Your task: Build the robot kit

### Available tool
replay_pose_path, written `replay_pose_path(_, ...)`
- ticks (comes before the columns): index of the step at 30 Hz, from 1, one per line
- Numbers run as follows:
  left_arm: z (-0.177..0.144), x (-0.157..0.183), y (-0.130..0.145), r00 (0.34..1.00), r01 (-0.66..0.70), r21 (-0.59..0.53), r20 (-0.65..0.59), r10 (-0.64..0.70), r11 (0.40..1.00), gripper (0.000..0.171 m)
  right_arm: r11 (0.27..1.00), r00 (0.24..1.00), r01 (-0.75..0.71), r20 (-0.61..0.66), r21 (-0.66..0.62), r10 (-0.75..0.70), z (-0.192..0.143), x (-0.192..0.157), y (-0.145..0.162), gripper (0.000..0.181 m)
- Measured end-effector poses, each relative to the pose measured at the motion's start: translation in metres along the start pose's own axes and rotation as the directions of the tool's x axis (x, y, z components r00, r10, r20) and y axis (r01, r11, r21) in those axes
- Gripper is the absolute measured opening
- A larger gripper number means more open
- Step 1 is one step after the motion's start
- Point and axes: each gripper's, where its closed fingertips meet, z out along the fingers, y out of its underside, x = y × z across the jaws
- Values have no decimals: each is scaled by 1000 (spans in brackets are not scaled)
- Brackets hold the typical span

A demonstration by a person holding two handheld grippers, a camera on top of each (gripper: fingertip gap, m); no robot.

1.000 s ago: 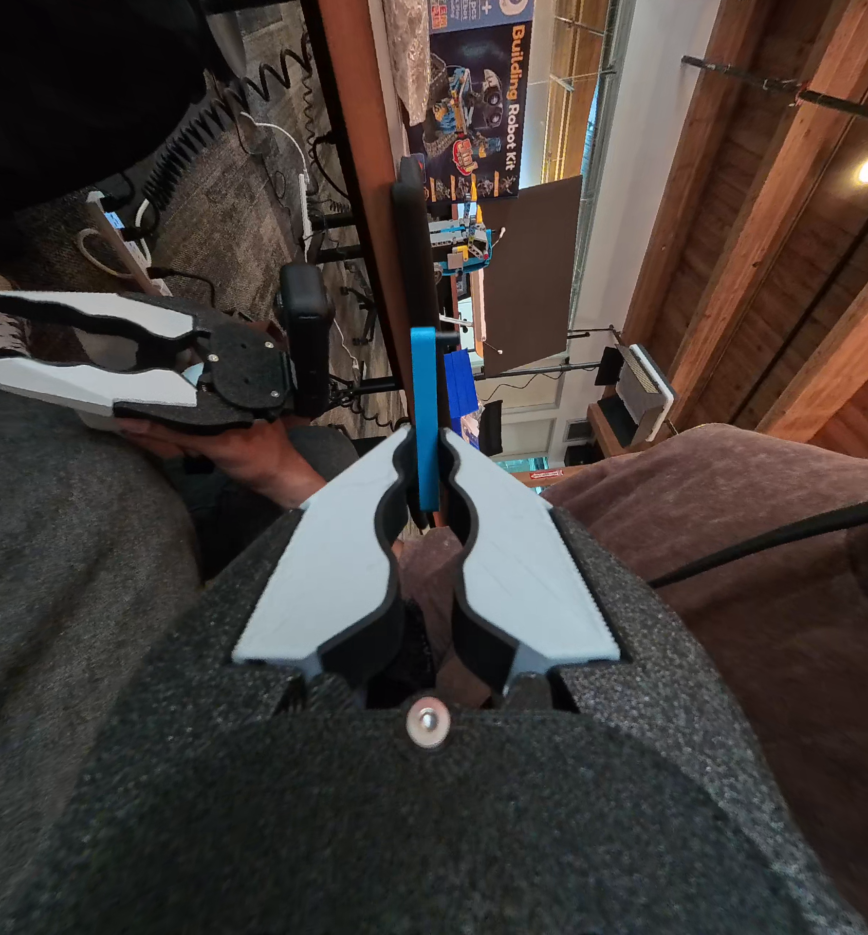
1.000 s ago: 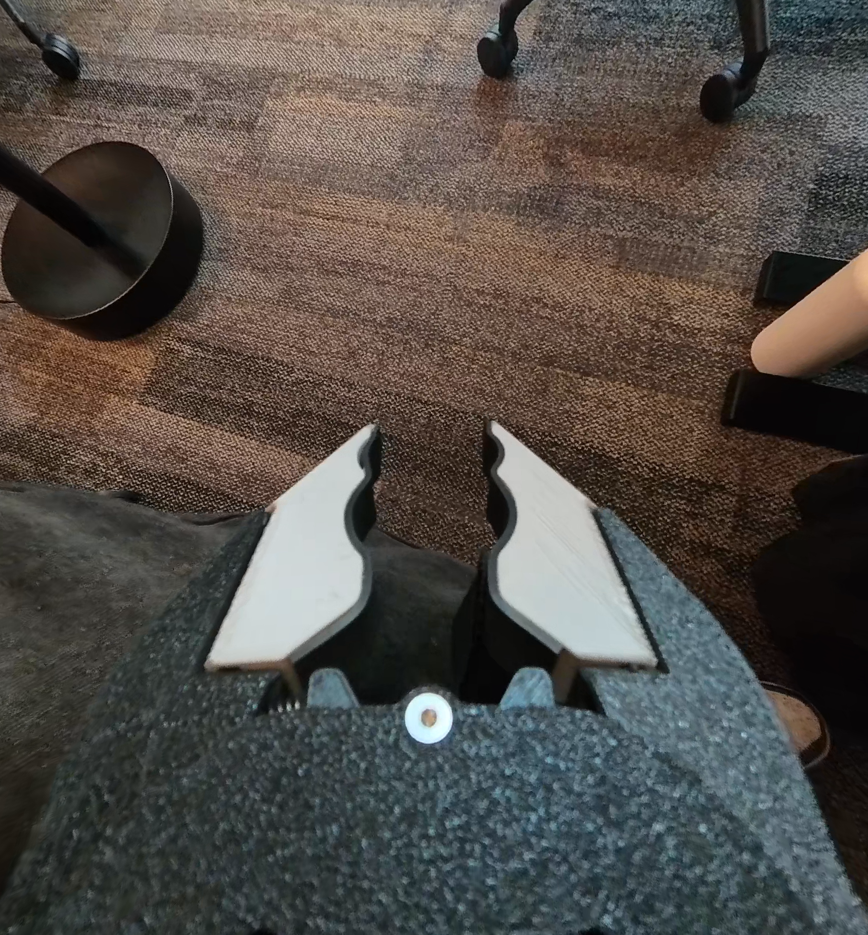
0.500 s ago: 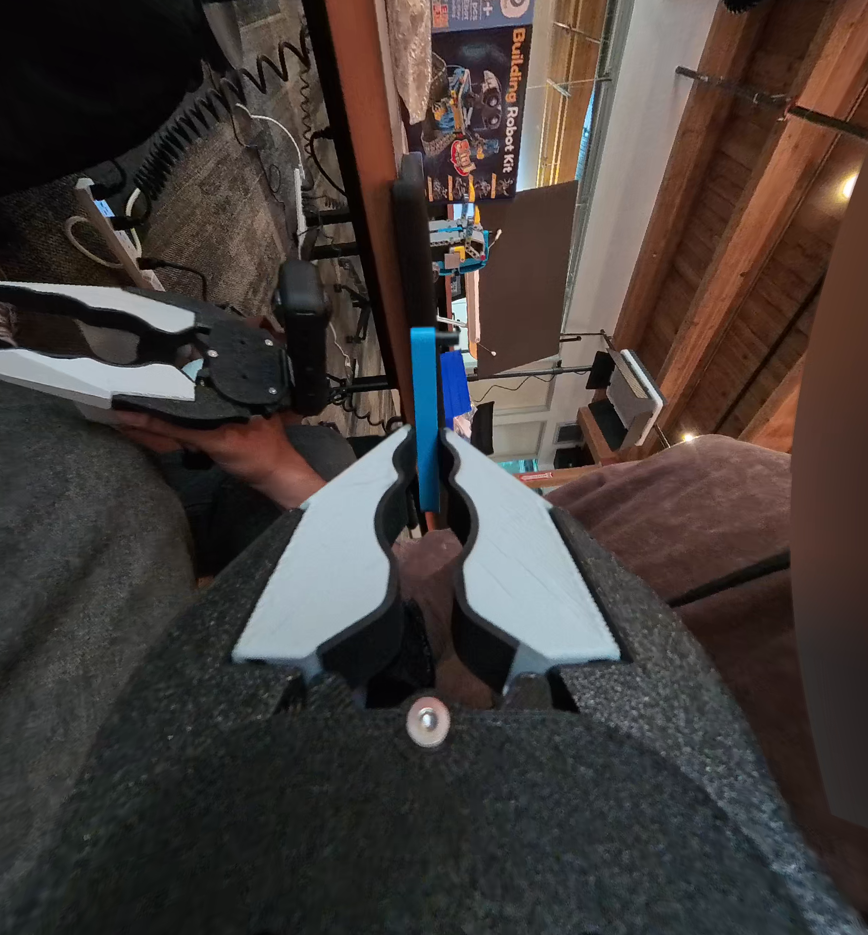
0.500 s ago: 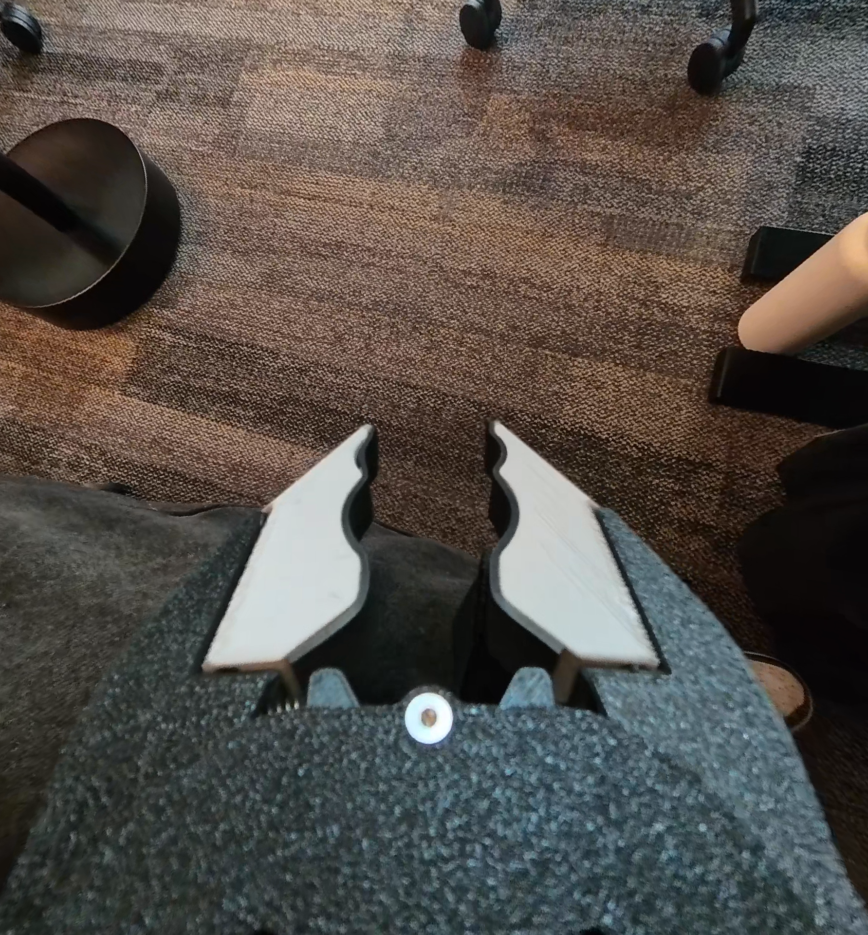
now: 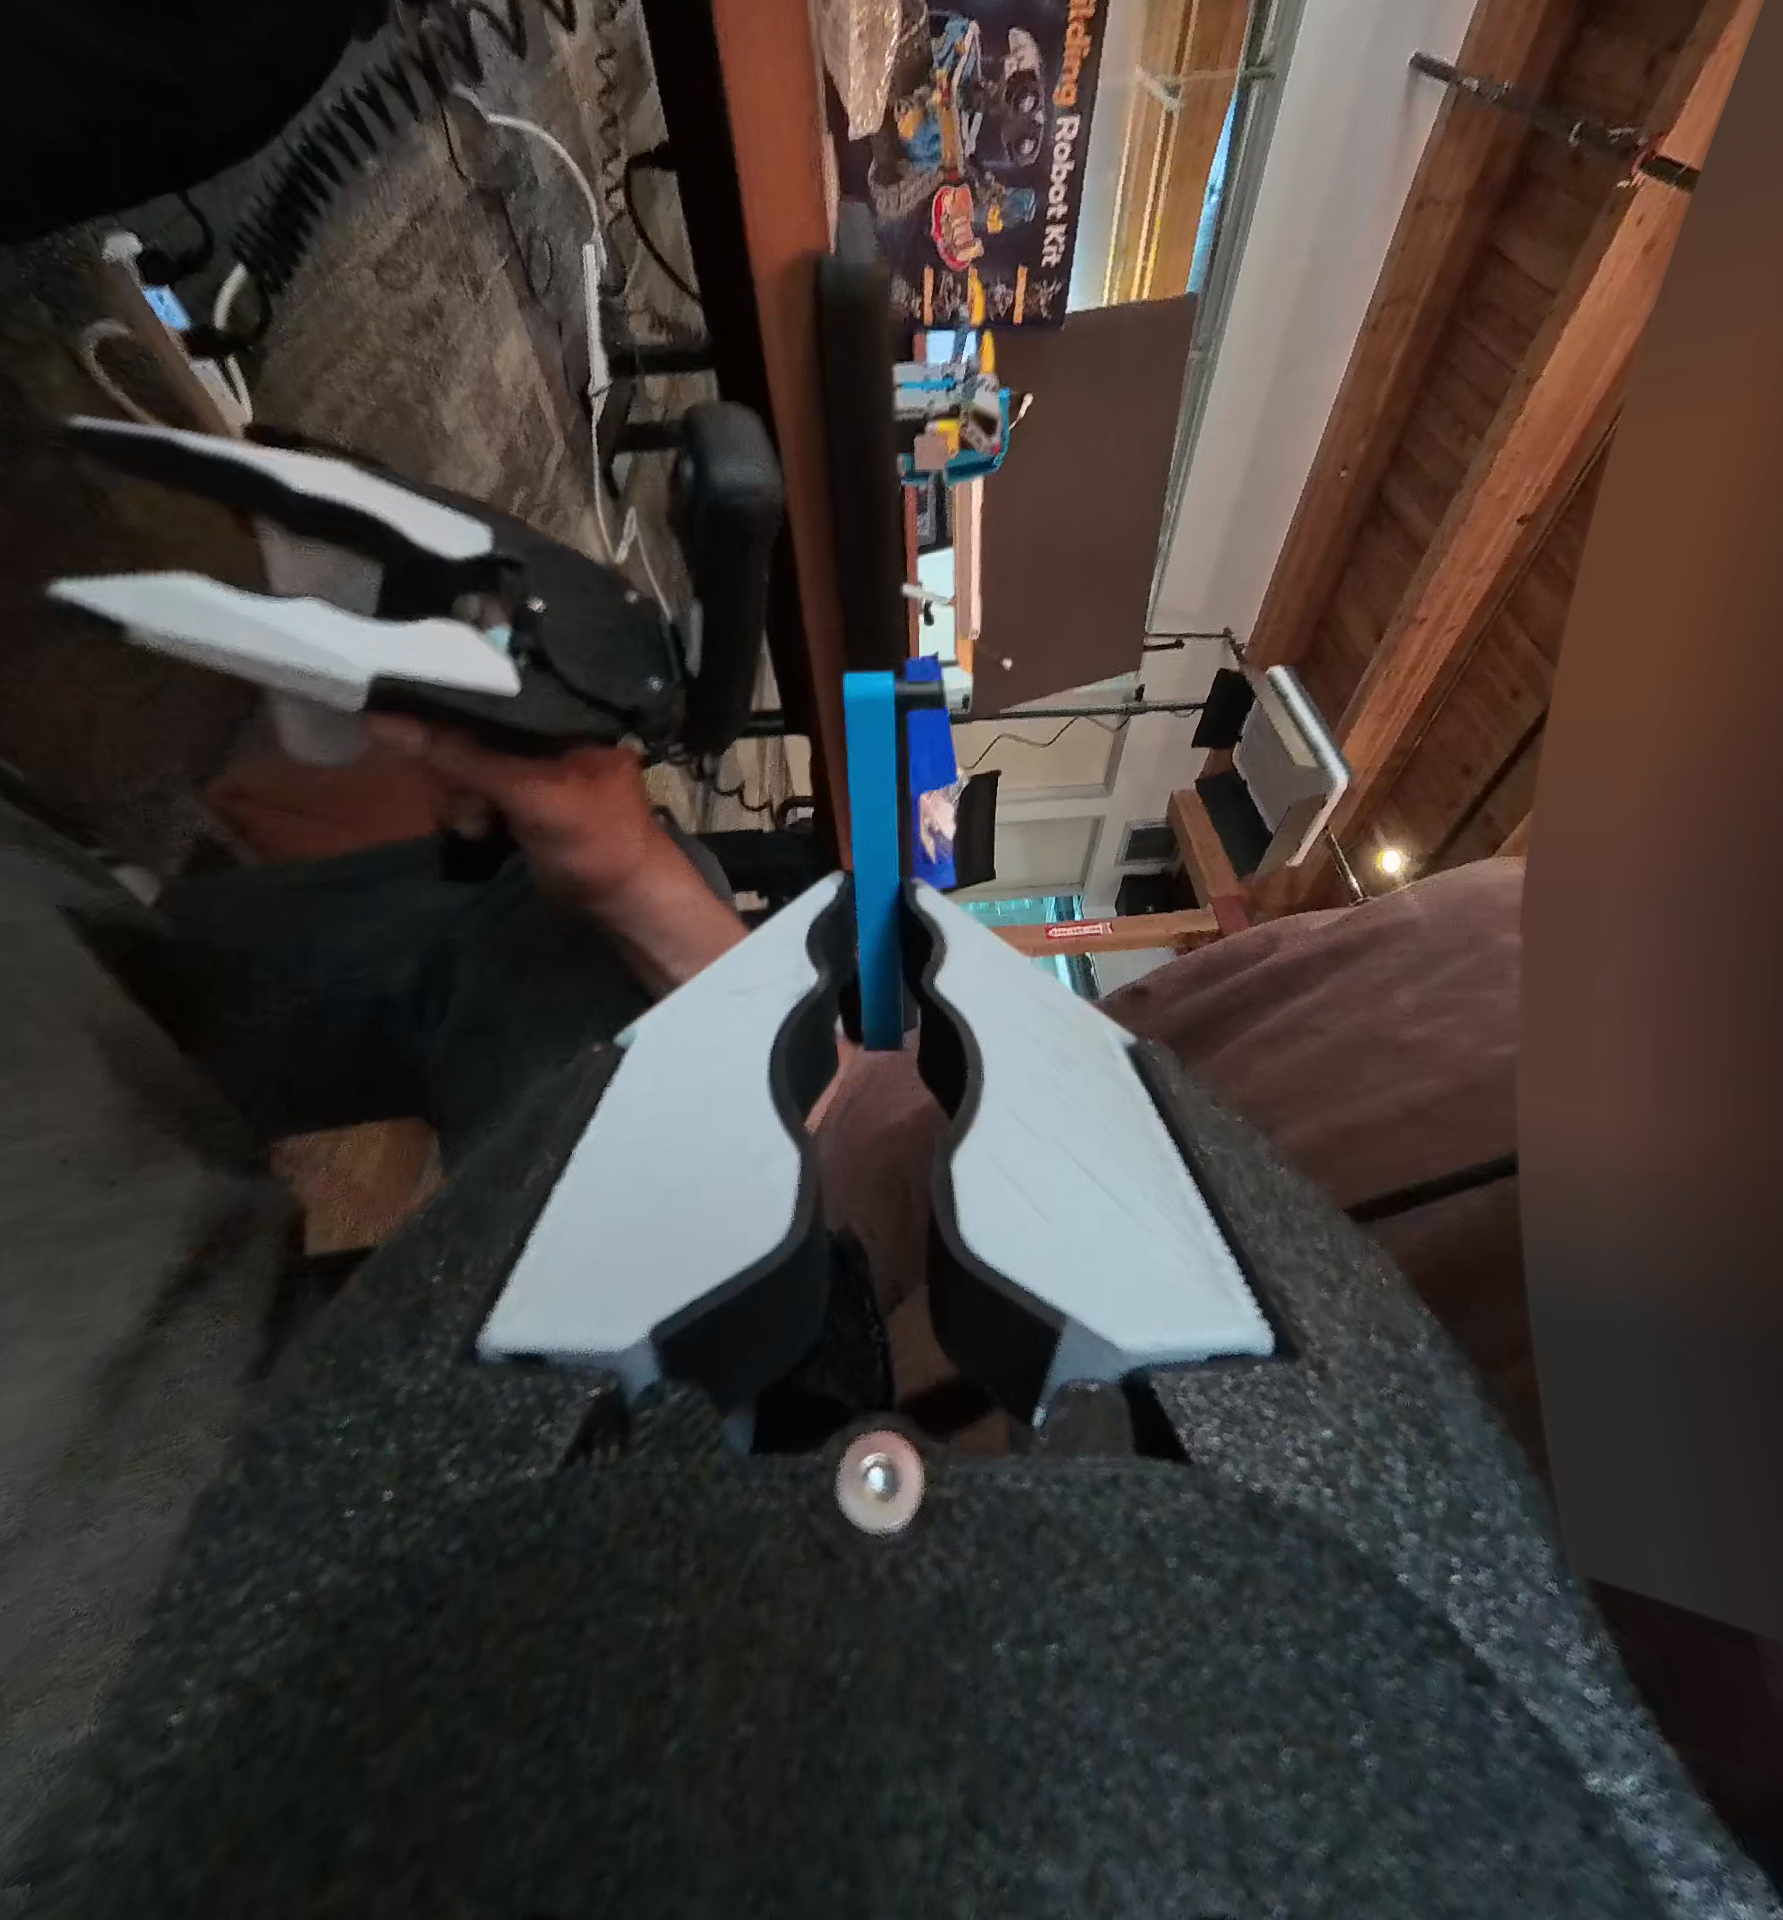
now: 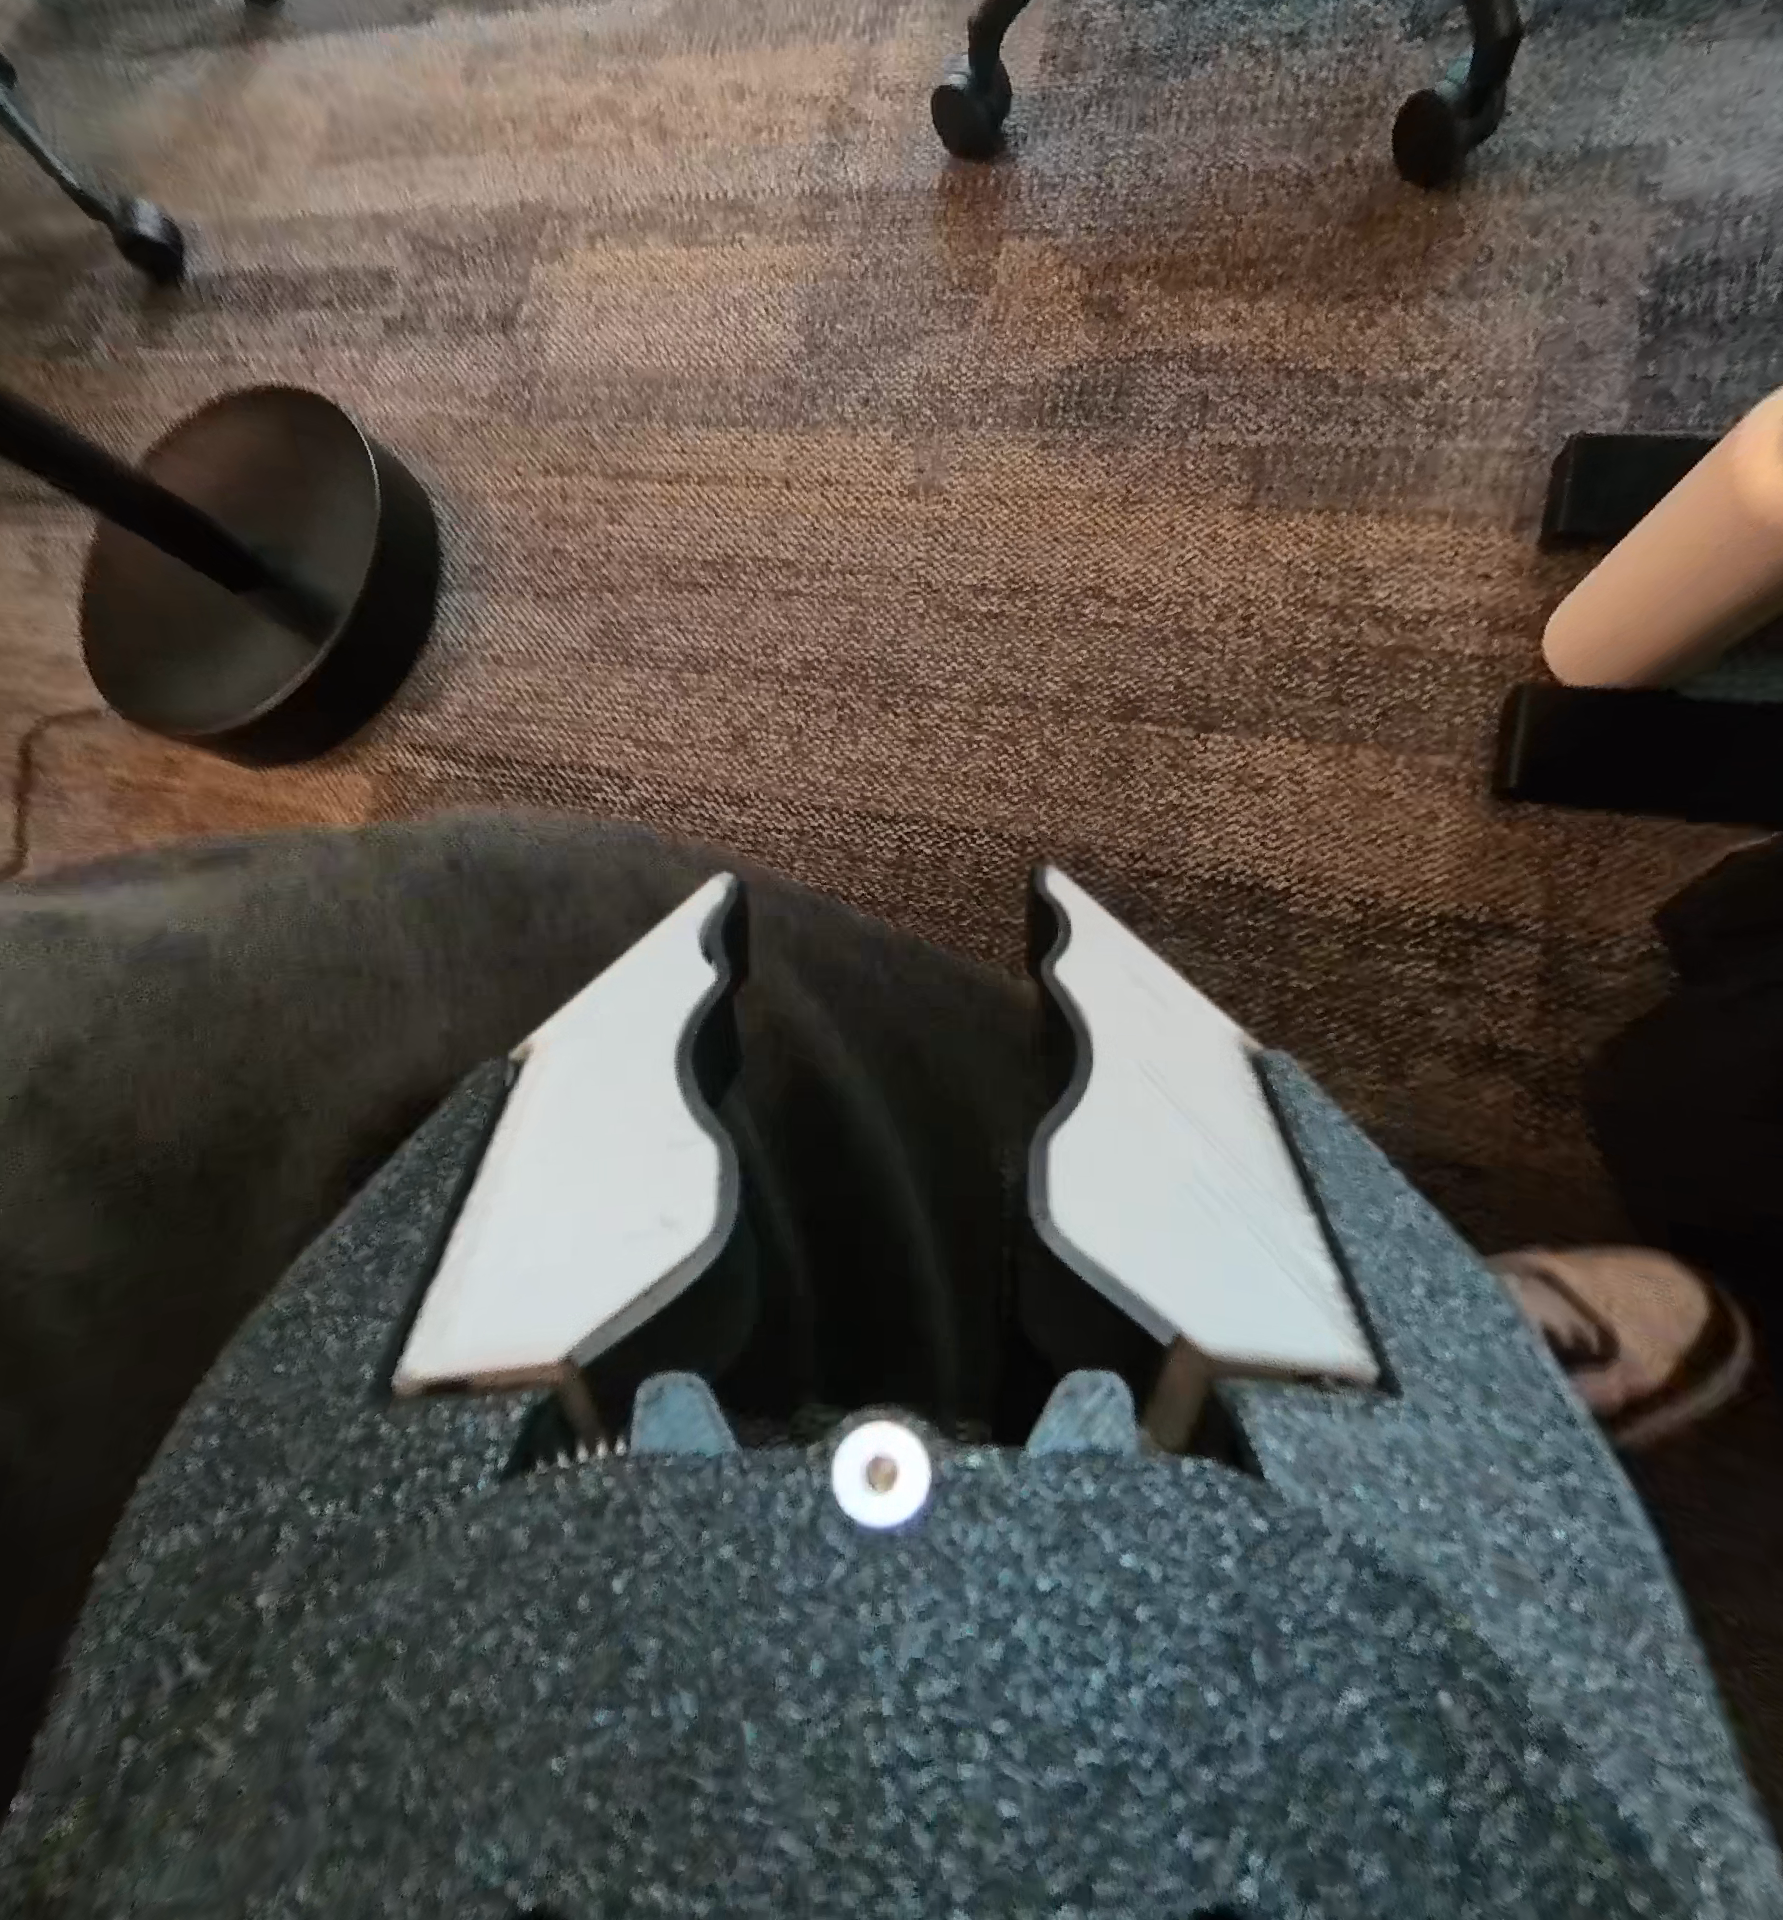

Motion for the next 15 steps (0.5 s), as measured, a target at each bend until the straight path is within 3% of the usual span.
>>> replay_pose_path(4,-40,-10,10,999,3,14,40,-3,1000,7,998,998,-57,-33,-16,56,-6,-3,12,53)
replay_pose_path(9,-122,-31,18,967,-117,96,240,91,988,6,977,985,-26,-172,-209,-11,-2,-5,51,55)
replay_pose_path(12,-179,-47,25,886,-246,96,427,184,964,7,960,937,10,-333,-278,-106,-1,14,60,51)
replay_pose_path(15,-233,-55,25,728,-436,17,594,342,900,6,948,919,-86,-393,-307,-44,7,20,97,50)
